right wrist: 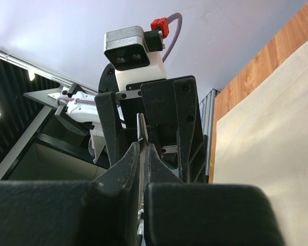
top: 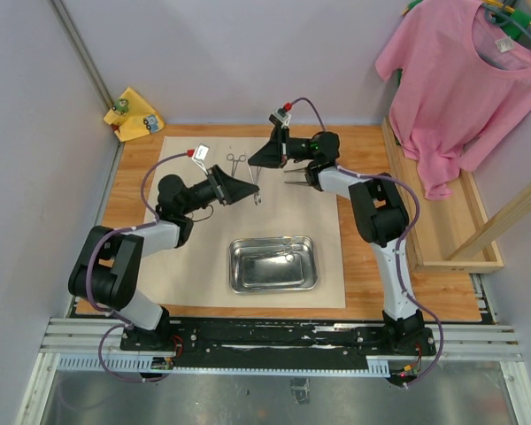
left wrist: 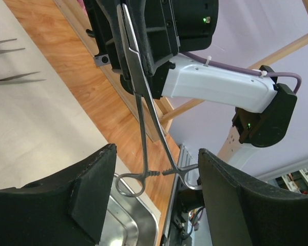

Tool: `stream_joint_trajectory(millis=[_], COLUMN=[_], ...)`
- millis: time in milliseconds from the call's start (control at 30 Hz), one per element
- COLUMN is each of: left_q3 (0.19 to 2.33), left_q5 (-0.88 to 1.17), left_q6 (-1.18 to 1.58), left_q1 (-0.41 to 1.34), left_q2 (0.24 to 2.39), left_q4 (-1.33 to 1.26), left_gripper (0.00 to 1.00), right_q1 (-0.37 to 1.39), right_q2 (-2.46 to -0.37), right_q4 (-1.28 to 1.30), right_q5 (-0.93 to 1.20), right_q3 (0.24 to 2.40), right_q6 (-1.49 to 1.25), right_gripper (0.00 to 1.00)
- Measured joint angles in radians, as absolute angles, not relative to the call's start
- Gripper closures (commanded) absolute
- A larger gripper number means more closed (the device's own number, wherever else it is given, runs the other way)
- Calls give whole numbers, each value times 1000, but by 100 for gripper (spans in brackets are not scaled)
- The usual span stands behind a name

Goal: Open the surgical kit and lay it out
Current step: Place the medical item in the surgical kit.

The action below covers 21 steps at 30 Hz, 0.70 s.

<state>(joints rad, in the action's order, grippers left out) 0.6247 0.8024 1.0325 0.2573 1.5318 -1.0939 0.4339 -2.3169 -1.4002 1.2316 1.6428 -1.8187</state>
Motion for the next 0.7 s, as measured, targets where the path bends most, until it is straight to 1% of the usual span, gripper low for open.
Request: stream_joint_trajectory(millis=[100, 233, 400, 700], left_q3=[637, 654, 658, 658], left_q5=[803, 803, 807, 807], left_q6=[1038, 1047, 1057, 1056], left_q1=[257, 259, 264, 264], left_q2=[1551, 1571, 1578, 1592], left_q4=[-1100, -1108, -1120, -1094], left_gripper=[35, 45, 63, 83], right_q1=[439, 444, 444, 444], right_q2=[-2317, -2317, -2317, -2317], right_q4=[-1391, -1380, -1369, -1361], right_q5=[1232, 1232, 1232, 1230], right_q3=[1639, 1637, 1621, 1611], right_q6=[-1809, -1798, -1781, -1760], right_gripper=[99, 99, 99, 99])
